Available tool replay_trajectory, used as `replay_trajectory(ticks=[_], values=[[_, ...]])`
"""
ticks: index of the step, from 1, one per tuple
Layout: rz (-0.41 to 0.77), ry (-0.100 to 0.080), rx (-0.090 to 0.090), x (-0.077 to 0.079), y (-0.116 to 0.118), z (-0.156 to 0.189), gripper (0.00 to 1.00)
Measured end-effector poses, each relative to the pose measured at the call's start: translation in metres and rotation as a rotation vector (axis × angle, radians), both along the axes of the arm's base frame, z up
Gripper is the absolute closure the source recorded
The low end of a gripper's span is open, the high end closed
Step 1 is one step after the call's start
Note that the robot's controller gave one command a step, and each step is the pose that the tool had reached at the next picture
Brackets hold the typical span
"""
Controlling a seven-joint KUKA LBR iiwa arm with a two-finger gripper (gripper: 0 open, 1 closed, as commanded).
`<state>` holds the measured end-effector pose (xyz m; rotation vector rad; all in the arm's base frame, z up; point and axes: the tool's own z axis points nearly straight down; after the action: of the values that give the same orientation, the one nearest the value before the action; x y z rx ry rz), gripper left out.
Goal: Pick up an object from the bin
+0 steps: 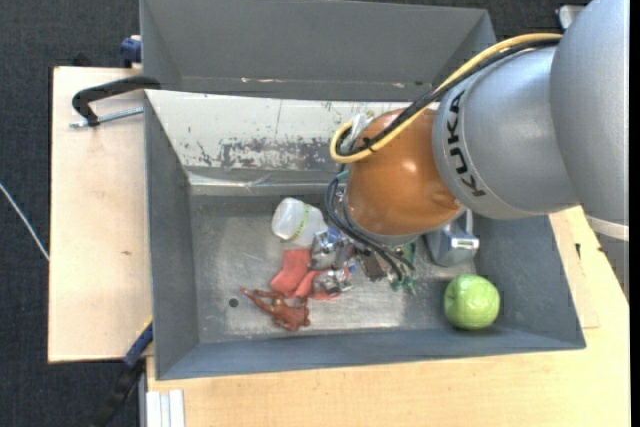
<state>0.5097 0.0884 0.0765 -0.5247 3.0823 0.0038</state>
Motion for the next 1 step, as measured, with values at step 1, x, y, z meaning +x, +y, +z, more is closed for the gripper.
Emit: replay_trajectory(ticks=[1], values=[[0.0, 0.0, 0.0, 0.0, 0.0, 0.0, 1.0]])
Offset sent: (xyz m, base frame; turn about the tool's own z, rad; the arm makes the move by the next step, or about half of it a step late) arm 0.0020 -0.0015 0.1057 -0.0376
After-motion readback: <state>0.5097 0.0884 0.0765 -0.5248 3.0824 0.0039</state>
